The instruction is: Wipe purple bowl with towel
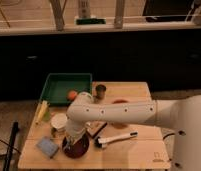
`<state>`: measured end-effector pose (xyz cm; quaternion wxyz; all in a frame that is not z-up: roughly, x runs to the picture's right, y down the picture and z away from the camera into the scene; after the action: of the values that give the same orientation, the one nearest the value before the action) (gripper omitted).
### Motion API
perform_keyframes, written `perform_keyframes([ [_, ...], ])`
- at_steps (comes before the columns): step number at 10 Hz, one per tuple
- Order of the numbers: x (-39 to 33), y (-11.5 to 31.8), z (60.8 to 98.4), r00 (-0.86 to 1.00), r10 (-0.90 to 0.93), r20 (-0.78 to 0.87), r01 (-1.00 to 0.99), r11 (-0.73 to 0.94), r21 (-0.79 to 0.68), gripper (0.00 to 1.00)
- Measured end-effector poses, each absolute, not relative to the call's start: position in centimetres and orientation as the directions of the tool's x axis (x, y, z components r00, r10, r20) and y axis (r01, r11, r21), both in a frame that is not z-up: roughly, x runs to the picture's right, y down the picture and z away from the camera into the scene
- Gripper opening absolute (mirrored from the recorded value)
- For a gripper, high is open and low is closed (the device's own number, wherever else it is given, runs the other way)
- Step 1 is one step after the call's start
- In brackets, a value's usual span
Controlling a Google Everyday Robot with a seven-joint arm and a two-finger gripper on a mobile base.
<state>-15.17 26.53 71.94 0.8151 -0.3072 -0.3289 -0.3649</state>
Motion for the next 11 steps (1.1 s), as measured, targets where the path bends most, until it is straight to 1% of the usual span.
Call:
perform_keyframes([
  [3,-16.0,28.2,70.0,0.471,-0.385,0.794,0.817,0.529,-0.228,0.0],
  [5,-14.7,29.1,66.8,0.484,-0.394,0.781,0.814,0.531,-0.236,0.0],
  [6,-13.8,29.2,66.1,0.497,-0.394,0.773,0.808,0.535,-0.247,0.0],
  [9,-10.4,29.8,65.7,0.567,-0.371,0.735,0.771,0.554,-0.315,0.0],
  [11,-9.3,29.5,66.8,0.598,-0.36,0.716,0.75,0.566,-0.342,0.0],
])
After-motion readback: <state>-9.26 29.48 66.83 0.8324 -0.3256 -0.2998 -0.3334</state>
